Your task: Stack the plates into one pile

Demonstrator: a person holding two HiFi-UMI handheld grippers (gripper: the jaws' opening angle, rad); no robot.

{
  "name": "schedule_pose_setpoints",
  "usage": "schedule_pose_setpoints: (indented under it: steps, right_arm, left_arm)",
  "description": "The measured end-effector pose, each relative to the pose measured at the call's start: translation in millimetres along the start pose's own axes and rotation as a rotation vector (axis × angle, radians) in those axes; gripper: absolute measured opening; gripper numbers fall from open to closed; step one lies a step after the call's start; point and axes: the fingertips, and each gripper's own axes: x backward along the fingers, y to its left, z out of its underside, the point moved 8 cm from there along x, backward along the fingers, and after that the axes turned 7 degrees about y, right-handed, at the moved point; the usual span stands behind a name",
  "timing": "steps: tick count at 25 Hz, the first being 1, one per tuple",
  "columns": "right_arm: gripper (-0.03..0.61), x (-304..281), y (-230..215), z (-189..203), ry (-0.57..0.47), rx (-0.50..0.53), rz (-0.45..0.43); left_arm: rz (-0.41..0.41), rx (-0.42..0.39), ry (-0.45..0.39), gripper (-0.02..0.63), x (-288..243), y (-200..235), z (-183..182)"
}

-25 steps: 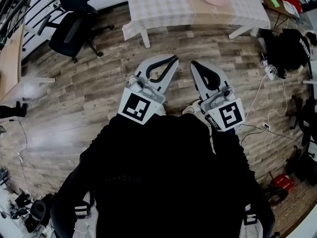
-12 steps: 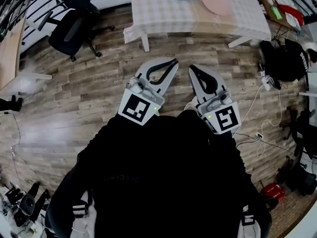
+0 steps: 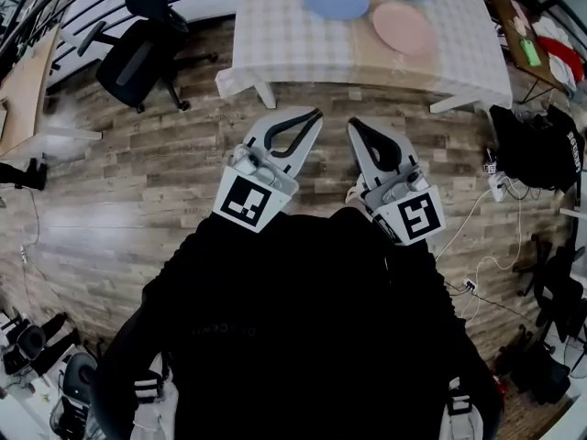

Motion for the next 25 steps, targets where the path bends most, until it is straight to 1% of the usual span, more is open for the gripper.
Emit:
schedule_pose_setpoints:
  steps: [4, 9, 13, 18, 22, 25]
  right_arm:
    - [0.002, 12.1, -81.5, -2.0, -0.012, 0.005, -0.043]
    - [0.003, 28.3, -171.8, -6.1, -0.029, -0.031, -0.076]
    - [0.005, 43.3, -232.5, -0.5, -0.044, -0.046, -0.112]
    - [0.006, 57.4, -292.3, 5.3, -0.066, -0.071, -0.179]
    - [0.006, 60.4, -326.9, 8.3, -0.058, -0.075, -0.22]
    - [0.006, 61.1, -349.2, 9.0, -0.068, -0.073, -0.227]
  left_arm:
    - [-0.019, 0.013, 0.019, 0.021, -75.7, -10.9, -18.4]
    - [0.027, 0.026, 0.02, 0.02, -164.0, -31.3, -42.7]
    - [-0.001, 0.064, 0.025, 0.02, -223.0, -42.5, -56.3]
    - [-0.07, 0.043, 0.04, 0.02, -275.7, -51.5, -70.7]
    - [-0.111, 0.056, 0.051, 0.02, -304.2, -52.5, -76.4]
    - [-0.125, 0.074, 0.056, 0.021, -322.2, -53.5, -77.2]
